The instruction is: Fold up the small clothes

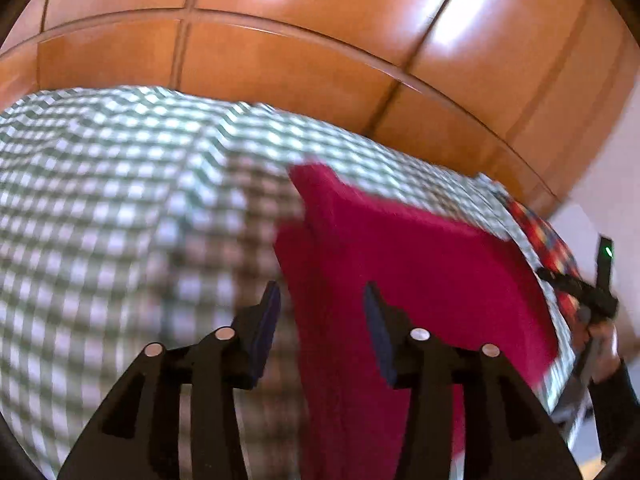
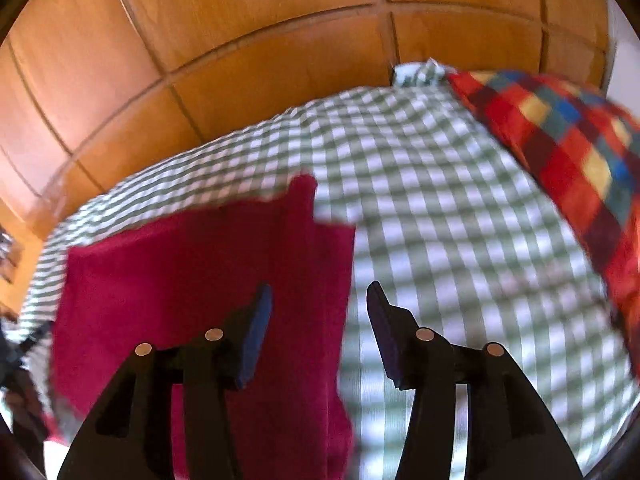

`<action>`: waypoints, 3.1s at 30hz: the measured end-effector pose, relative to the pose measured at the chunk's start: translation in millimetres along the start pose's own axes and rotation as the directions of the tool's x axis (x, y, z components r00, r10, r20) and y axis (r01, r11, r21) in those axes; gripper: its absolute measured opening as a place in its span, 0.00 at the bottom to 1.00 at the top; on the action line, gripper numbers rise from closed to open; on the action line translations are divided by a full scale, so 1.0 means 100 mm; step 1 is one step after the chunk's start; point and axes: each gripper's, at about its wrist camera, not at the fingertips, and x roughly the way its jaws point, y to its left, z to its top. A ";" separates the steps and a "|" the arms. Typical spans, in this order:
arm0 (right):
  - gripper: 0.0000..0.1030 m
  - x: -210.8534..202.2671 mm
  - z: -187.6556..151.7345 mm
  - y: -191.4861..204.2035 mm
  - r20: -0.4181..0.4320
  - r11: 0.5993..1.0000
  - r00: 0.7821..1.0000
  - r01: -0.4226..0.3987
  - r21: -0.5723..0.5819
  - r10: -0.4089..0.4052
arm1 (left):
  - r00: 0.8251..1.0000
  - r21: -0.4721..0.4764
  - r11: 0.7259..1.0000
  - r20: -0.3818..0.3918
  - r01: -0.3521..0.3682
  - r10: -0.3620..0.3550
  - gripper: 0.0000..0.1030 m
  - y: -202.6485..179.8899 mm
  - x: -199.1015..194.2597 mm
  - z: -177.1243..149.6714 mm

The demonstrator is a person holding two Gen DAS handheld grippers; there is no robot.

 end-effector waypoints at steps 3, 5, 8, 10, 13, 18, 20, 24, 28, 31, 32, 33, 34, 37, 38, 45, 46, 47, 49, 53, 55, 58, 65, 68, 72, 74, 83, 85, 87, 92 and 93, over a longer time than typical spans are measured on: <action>0.47 -0.19 -0.32 -0.08 -0.031 0.998 0.998 -0.062 0.018 0.063 | 0.998 0.008 0.998 -0.033 0.055 -0.055 0.49 -0.09 -0.23 -0.41; 0.47 -0.25 -0.53 -0.08 -0.059 0.997 0.995 -0.081 0.021 0.082 | 0.997 0.018 0.998 -0.054 0.056 -0.055 0.49 -0.15 -0.29 -0.61; 0.42 -0.18 -0.77 -0.09 -0.104 0.995 0.990 -0.090 0.035 0.093 | 0.991 -0.030 0.994 -0.082 0.102 -0.104 0.48 -0.15 -0.32 -0.89; 0.24 -0.15 -0.83 -0.05 -0.111 0.995 0.989 -0.091 0.037 0.095 | 0.994 -0.035 0.996 -0.070 0.078 -0.080 0.46 -0.15 -0.31 -0.99; 0.11 -0.23 -0.82 0.07 -0.089 0.999 0.996 -0.034 -0.020 0.032 | 0.996 -0.095 0.993 -0.051 0.071 -0.076 0.26 -0.08 -0.29 -0.95; 0.07 -0.26 -0.86 0.08 -0.076 0.993 0.995 0.056 -0.102 -0.063 | 0.997 -0.071 0.997 -0.068 0.025 -0.030 0.09 -0.04 -0.31 -0.93; 0.07 -0.08 -0.92 0.05 -0.096 0.989 0.990 0.087 -0.123 -0.099 | 0.996 -0.073 0.997 -0.093 0.006 -0.013 0.09 0.00 -0.25 -1.02; 0.09 -0.07 -0.89 0.11 -0.080 0.981 0.988 0.119 -0.152 -0.132 | 0.997 -0.073 0.997 -0.073 -0.020 0.015 0.11 -0.06 -0.28 -1.03; 0.49 -0.18 -0.85 0.11 -0.054 0.976 0.984 0.159 -0.152 -0.168 | 0.992 0.001 0.993 -0.049 -0.116 0.116 0.22 -0.20 -0.40 -1.01; 0.50 -0.34 -0.78 0.23 0.016 0.971 0.985 0.174 -0.165 -0.174 | 0.987 0.017 0.987 -0.015 -0.162 0.162 0.27 -0.25 -0.50 -0.92; 0.56 -0.36 -0.75 0.29 0.035 0.968 0.984 0.178 -0.179 -0.174 | 0.983 0.023 0.983 0.001 -0.181 0.181 0.29 -0.28 -0.52 -0.88; 0.64 -0.37 -0.73 0.36 0.048 0.966 0.984 0.179 -0.189 -0.173 | 0.980 0.030 0.980 0.013 -0.198 0.197 0.34 -0.30 -0.55 -0.84; 0.65 -0.38 -0.71 0.44 0.065 0.964 0.984 0.176 -0.201 -0.166 | 0.976 0.037 0.976 0.028 -0.216 0.215 0.42 -0.33 -0.57 -0.79; 0.65 -0.34 -0.61 0.72 0.102 0.960 0.987 0.146 -0.241 -0.124 | 0.964 0.053 0.964 0.059 -0.261 0.257 0.50 -0.38 -0.59 -0.68; 0.66 -0.29 -0.55 0.83 0.113 0.957 0.987 0.136 -0.254 -0.111 | 0.959 0.059 0.958 0.065 -0.279 0.275 0.53 -0.40 -0.58 -0.64; 0.83 0.13 -0.39 1.40 0.143 0.936 0.985 0.137 -0.324 -0.095 | 0.940 0.070 0.939 0.087 -0.337 0.330 0.65 -0.44 -0.51 -0.47; 0.83 0.20 -0.38 1.44 0.148 0.929 0.983 0.156 -0.336 -0.112 | 0.932 0.082 0.930 0.090 -0.358 0.350 0.67 -0.46 -0.50 -0.46; 0.83 0.30 -0.37 1.46 0.155 0.918 0.977 0.190 -0.348 -0.143 | 0.926 0.090 0.923 0.094 -0.375 0.367 0.69 -0.47 -0.49 -0.45; 0.89 0.44 -0.38 1.45 0.163 0.902 0.968 0.240 -0.358 -0.193 | 0.915 0.101 0.911 0.103 -0.400 0.390 0.72 -0.48 -0.47 -0.43; 0.96 0.67 -0.50 1.22 0.168 0.938 0.972 0.206 -0.278 -0.163 | 0.910 0.091 0.907 0.098 -0.412 0.403 0.75 -0.44 -0.43 -0.40; 0.96 0.67 -0.49 1.14 0.156 0.956 0.980 0.157 -0.247 -0.121 | 0.909 0.083 0.906 0.091 -0.414 0.407 0.75 -0.43 -0.40 -0.39; 0.96 0.69 -0.49 1.17 0.159 0.953 0.979 0.164 -0.253 -0.127 | 0.908 0.082 0.905 0.078 -0.417 0.411 0.75 -0.40 -0.35 -0.37; 0.96 0.69 -0.50 1.17 0.167 0.953 0.978 0.164 -0.253 -0.124 | 0.923 0.073 0.921 0.065 -0.384 0.380 0.71 -0.37 -0.25 -0.31; 0.96 0.69 -0.51 1.16 0.169 0.953 0.978 0.163 -0.254 -0.122 | 0.927 0.075 0.924 0.054 -0.376 0.372 0.65 -0.33 -0.20 -0.26; 0.96 0.70 -0.51 1.16 0.169 0.953 0.978 0.163 -0.254 -0.122 | 0.951 0.040 0.950 0.018 -0.310 0.309 0.50 -0.20 -0.12 -0.14; 0.96 0.69 -0.50 1.15 0.171 0.954 0.978 0.163 -0.253 -0.121 | 0.967 -0.014 0.967 0.000 -0.255 0.255 0.48 -0.07 -0.08 -0.05; 0.96 0.69 -0.50 1.15 0.173 0.954 0.978 0.160 -0.253 -0.118 | 0.996 -0.134 0.990 -0.079 -0.046 0.035 0.41 0.17 0.39 0.26; 0.96 0.69 -0.50 1.15 0.173 0.954 0.978 0.160 -0.253 -0.118 | 0.997 -0.133 0.991 -0.080 -0.017 0.006 0.35 0.13 0.46 0.31; 0.96 0.69 -0.51 1.15 0.174 0.954 0.978 0.160 -0.253 -0.118 | 0.998 -0.118 0.993 -0.067 0.009 -0.017 0.24 0.04 0.50 0.36; 0.96 0.70 -0.50 1.14 0.173 0.956 0.979 0.152 -0.252 -0.110 | 0.988 -0.048 0.987 -0.026 -0.155 0.154 0.07 -0.07 0.53 0.29; 0.96 0.70 -0.51 1.15 0.173 0.955 0.979 0.154 -0.252 -0.112 | 0.985 -0.065 0.983 -0.022 -0.169 0.168 0.07 -0.01 0.56 0.26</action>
